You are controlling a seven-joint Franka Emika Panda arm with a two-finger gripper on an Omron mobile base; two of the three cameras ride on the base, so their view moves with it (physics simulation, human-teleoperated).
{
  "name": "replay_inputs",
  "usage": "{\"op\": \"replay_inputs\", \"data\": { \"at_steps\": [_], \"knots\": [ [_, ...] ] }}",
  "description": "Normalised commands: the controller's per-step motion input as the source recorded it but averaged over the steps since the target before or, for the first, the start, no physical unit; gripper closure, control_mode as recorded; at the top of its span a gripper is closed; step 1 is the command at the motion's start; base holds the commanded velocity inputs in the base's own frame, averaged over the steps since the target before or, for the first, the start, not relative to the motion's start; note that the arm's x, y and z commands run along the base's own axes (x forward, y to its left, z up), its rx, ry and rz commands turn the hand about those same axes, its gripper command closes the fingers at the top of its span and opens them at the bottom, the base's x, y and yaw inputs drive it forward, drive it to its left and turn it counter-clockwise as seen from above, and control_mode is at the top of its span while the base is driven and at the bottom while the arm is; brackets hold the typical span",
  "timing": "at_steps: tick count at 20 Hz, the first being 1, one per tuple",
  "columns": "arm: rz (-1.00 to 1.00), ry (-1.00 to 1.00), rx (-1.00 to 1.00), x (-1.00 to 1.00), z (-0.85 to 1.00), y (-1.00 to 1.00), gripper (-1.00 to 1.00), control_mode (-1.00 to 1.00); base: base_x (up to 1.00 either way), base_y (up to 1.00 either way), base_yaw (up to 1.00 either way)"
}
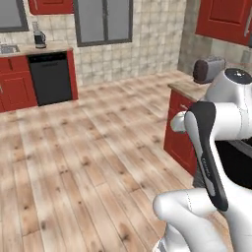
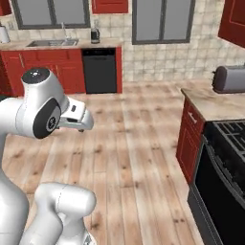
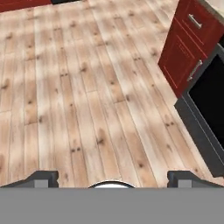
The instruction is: Navigate to the electric kettle.
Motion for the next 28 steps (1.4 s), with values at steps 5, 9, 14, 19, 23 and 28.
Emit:
{"op": "replay_inputs", "data": {
  "at_steps": [5, 9, 14, 19, 23, 28],
  "knots": [
    [0.00, 0.00, 0.00, 0.00, 0.00, 0.00, -1.00, 1.00, 0.59, 0.82, 0.53],
    [0.00, 0.00, 0.00, 0.00, 0.00, 0.00, -1.00, 1.00, 1.00, 0.75, 0.24],
    [0.00, 0.00, 0.00, 0.00, 0.00, 0.00, -1.00, 1.00, 1.00, 0.30, 0.05],
    [0.00, 0.00, 0.00, 0.00, 0.00, 0.00, -1.00, 1.00, 1.00, 0.00, 0.00],
    [0.00, 0.00, 0.00, 0.00, 0.00, 0.00, -1.00, 1.00, 1.00, 0.00, 0.00],
    [0.00, 0.00, 0.00, 0.00, 0.00, 0.00, -1.00, 1.00, 1.00, 0.00, 0.00]
  ]
}}
